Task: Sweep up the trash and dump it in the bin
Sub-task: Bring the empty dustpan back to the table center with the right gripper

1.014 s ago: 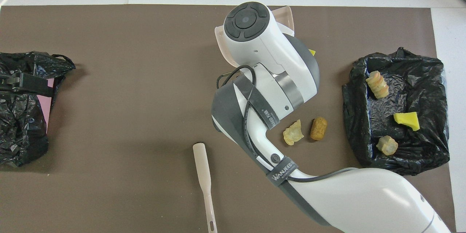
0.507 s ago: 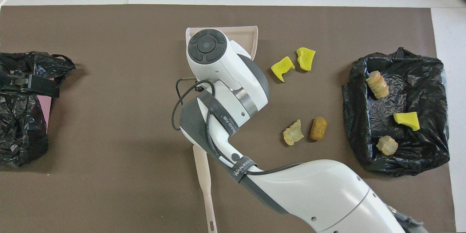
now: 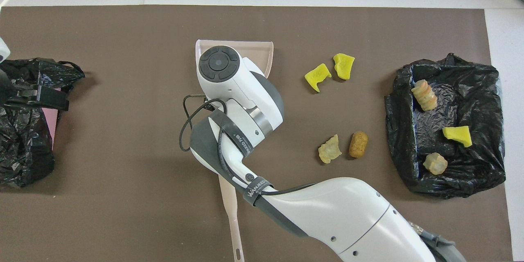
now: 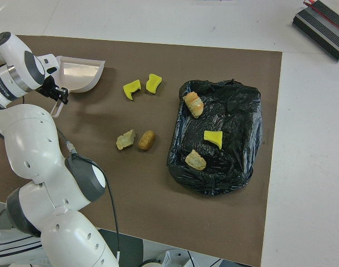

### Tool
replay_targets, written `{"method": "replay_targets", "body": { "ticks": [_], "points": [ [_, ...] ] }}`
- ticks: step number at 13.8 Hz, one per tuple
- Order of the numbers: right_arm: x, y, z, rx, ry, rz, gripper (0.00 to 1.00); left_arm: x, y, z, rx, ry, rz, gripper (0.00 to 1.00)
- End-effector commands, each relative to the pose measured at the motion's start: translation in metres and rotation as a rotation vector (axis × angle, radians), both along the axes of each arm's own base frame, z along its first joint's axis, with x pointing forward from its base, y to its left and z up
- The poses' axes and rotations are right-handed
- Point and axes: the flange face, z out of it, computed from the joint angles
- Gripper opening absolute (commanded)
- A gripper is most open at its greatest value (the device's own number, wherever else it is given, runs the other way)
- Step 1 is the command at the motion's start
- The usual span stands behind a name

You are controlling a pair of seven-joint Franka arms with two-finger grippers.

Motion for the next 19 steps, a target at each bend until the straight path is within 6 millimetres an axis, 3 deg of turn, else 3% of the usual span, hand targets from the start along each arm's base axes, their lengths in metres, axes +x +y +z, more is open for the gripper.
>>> {"method": "replay_targets", "body": {
  "ticks": [1, 4, 8, 10, 12, 13, 15, 17, 19],
  "points": [
    [0.004, 0.002, 0.004, 0.038, 0.007, -0.031, 0.00, 0.001, -0.002, -0.001, 0.018, 0.011, -0.017, 1.00],
    [0.000, 0.004, -0.010, 0.029, 0.019, -0.024, 0.15, 0.003, -0.001, 0.003, 0.014, -0.003, -0.017, 1.00],
    [-0.001, 0.004, -0.010, 0.023, 0.025, -0.014, 0.42, 0.003, -0.002, 0.001, 0.014, 0.000, -0.019, 1.00],
    [-0.004, 0.006, 0.000, 0.016, 0.013, -0.004, 0.46, 0.009, -0.001, -0.005, 0.010, 0.011, -0.015, 1.00],
    [-0.009, 0.007, 0.016, 0.019, 0.008, 0.000, 0.65, 0.014, -0.001, -0.017, 0.015, 0.035, -0.016, 1.00],
    [-0.012, 0.007, 0.032, 0.035, 0.003, -0.003, 0.70, 0.020, -0.002, -0.023, 0.016, 0.032, -0.017, 1.00],
    [-0.038, 0.001, 0.060, 0.011, 0.014, 0.016, 0.84, 0.033, -0.009, -0.041, 0.006, 0.022, -0.024, 1.00],
    [-0.082, 0.005, 0.071, -0.022, 0.040, 0.052, 0.95, 0.049, -0.021, -0.069, 0.002, 0.022, -0.044, 1.00],
    [-0.124, -0.004, 0.084, -0.053, 0.038, 0.095, 0.97, 0.065, -0.043, -0.096, -0.001, 0.006, -0.075, 1.00]
  ]
}}
